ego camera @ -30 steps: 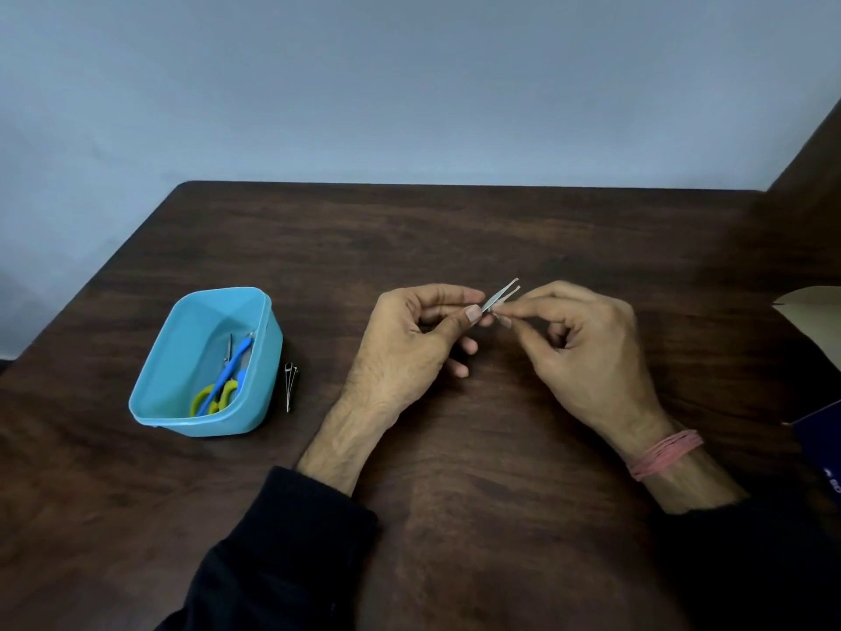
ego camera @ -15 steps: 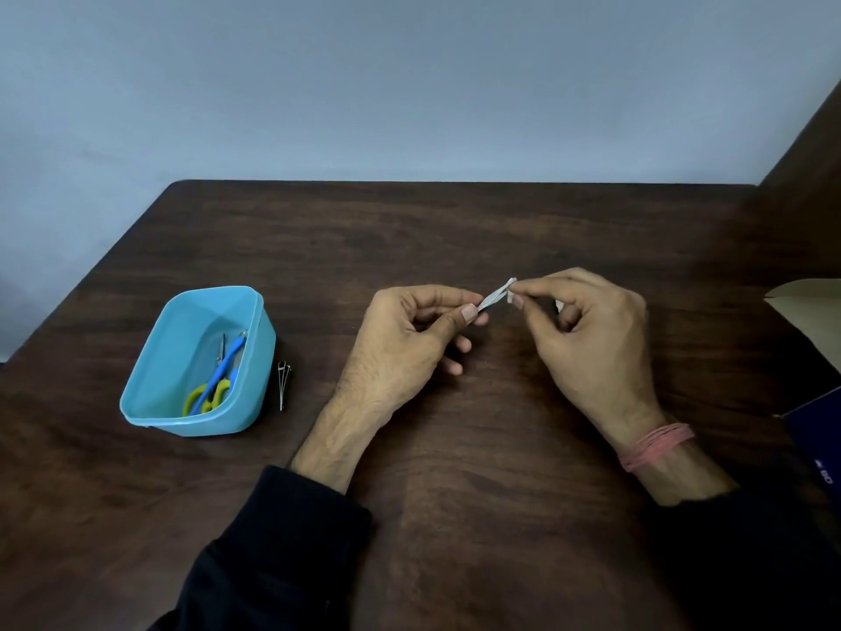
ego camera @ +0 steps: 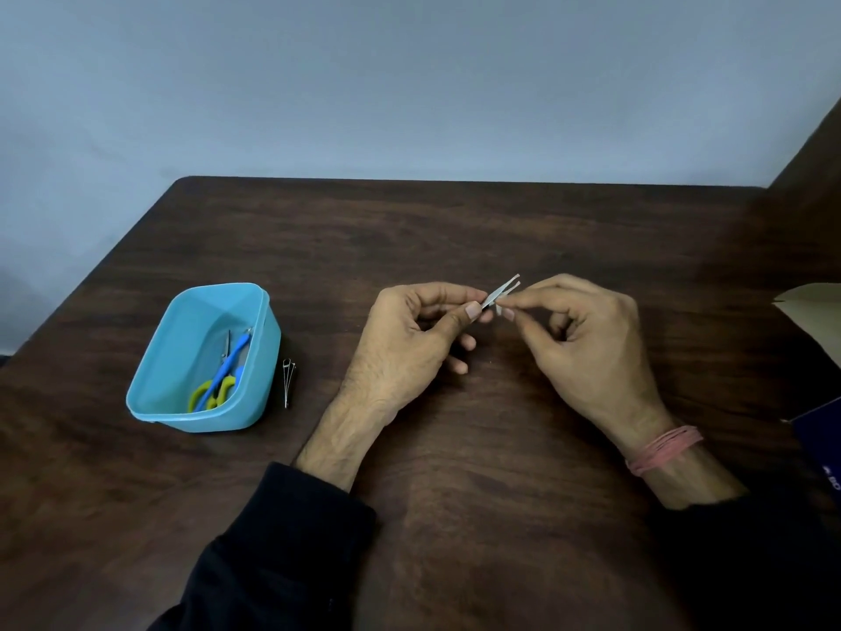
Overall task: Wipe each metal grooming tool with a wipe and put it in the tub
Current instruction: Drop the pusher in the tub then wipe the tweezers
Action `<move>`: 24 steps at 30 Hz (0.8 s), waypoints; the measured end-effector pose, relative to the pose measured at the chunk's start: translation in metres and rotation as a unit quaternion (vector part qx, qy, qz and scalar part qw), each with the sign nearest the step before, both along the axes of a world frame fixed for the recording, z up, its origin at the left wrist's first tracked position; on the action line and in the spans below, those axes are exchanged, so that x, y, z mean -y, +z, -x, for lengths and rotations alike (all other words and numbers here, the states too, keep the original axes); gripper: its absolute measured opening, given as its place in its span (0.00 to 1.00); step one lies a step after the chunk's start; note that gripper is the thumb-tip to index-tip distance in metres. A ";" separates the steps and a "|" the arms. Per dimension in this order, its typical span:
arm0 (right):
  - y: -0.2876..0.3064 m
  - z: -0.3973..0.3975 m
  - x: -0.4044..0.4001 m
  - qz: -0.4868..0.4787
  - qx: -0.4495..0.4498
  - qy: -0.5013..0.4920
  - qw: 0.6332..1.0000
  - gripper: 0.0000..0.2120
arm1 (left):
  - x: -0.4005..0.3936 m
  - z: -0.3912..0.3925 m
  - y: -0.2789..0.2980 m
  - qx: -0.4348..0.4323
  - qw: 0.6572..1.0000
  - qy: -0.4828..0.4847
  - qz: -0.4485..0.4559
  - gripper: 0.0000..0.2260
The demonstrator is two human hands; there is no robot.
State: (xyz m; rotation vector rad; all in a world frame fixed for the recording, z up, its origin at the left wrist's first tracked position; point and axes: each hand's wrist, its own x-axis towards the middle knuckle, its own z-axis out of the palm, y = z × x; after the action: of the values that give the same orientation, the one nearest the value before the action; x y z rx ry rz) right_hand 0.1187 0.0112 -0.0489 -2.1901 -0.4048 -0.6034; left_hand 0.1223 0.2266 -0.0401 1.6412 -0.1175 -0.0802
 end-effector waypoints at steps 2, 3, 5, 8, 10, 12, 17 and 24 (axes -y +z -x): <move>-0.001 0.002 -0.001 0.014 0.002 0.017 1.000 0.06 | 0.000 0.001 0.000 0.000 1.000 0.003 -0.004 0.07; -0.001 0.002 -0.002 0.018 0.004 0.026 0.999 0.06 | 0.000 0.001 0.000 0.000 1.000 0.003 -0.005 0.07; -0.001 0.001 -0.001 0.012 0.009 0.015 1.000 0.06 | -0.001 0.001 0.000 0.000 1.000 0.001 -0.008 0.07; -0.001 0.000 0.000 0.001 0.009 -0.012 1.000 0.05 | 0.000 0.001 0.001 0.001 1.000 -0.004 -0.008 0.07; -0.002 0.002 -0.002 0.015 0.012 0.020 1.000 0.07 | 0.000 0.001 0.000 0.005 1.000 -0.001 -0.007 0.06; 0.000 0.004 -0.003 0.019 0.024 0.031 0.999 0.08 | 0.001 0.001 0.000 0.006 1.000 0.004 -0.005 0.07; 0.008 0.009 -0.004 -0.028 0.076 -0.034 0.996 0.06 | 0.002 0.001 -0.001 0.005 1.000 0.021 -0.010 0.07; 0.003 0.007 -0.006 0.008 0.049 -0.003 0.999 0.06 | 0.002 0.002 0.000 0.010 1.000 0.015 -0.021 0.08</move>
State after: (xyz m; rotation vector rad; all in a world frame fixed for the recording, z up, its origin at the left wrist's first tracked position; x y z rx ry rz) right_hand 0.1120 0.0176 -0.0454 -2.1832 -0.4565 -0.7148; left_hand 0.1203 0.2247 -0.0400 1.6850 -0.1069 -0.0446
